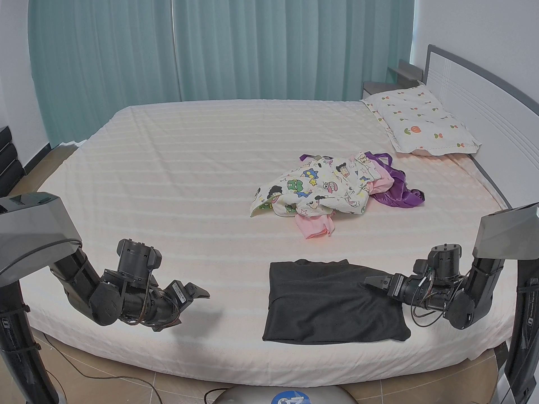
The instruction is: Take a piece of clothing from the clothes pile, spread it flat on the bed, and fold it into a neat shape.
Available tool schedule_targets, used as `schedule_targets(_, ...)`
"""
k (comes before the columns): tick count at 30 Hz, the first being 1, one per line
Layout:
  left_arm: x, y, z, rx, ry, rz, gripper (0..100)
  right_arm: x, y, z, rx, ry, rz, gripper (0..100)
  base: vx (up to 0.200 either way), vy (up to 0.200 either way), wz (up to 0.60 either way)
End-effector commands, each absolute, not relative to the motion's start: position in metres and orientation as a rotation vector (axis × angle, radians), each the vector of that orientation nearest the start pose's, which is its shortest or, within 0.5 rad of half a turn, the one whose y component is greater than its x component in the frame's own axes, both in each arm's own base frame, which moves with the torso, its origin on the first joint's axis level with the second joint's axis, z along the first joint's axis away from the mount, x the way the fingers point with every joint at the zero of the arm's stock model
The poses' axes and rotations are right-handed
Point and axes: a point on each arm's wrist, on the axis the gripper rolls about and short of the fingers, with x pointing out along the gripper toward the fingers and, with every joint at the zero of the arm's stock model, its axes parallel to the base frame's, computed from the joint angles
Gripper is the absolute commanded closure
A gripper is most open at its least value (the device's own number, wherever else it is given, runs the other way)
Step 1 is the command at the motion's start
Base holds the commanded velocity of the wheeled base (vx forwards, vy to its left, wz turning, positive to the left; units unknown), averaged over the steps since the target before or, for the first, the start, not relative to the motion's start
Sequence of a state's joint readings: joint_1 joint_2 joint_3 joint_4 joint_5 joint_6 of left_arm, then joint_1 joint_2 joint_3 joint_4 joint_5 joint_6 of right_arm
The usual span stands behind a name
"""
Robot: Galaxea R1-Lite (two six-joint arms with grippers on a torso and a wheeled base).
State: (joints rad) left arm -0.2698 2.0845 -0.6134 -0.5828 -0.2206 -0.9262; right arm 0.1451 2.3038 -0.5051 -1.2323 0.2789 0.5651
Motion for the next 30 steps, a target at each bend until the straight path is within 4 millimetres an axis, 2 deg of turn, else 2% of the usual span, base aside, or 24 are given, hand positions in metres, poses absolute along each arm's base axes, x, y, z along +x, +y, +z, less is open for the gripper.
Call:
schedule_targets(1, 0.292, -0.086, 0.015, -0.823, 1.04, -0.009, 0, 0.321, 0.034, -0.011, 0.599, 0.631, 0.195, 0, 0.0, 0.0, 0.0)
schedule_targets(5, 0.292, -0.086, 0.015, -0.823, 1.04, -0.009, 0, 0.326, 0.021, -0.018, 0.611, 0.63, 0.152, 0, 0.0, 0.0, 0.0)
schedule_targets(11, 0.292, -0.086, 0.015, -0.823, 1.04, -0.009, 0, 0.324, 0.018, -0.027, 0.613, 0.684, 0.125, 0, 0.0, 0.0, 0.0)
schedule_targets(20, 0.292, -0.086, 0.015, -0.823, 1.04, -0.009, 0, 0.333, 0.004, -0.02, 0.622, 0.713, 0.068, 0, 0.0, 0.0, 0.0)
schedule_targets(21, 0.292, -0.086, 0.014, -0.821, 1.044, -0.005, 0, 0.34, -0.001, -0.019, 0.641, 0.693, 0.06, 0, 0.0, 0.0, 0.0)
schedule_targets(30, 0.292, -0.086, 0.014, -0.821, 1.043, -0.004, 0, 0.352, 0.018, -0.036, 0.731, 0.735, 0.071, 0, 0.0, 0.0, 0.0)
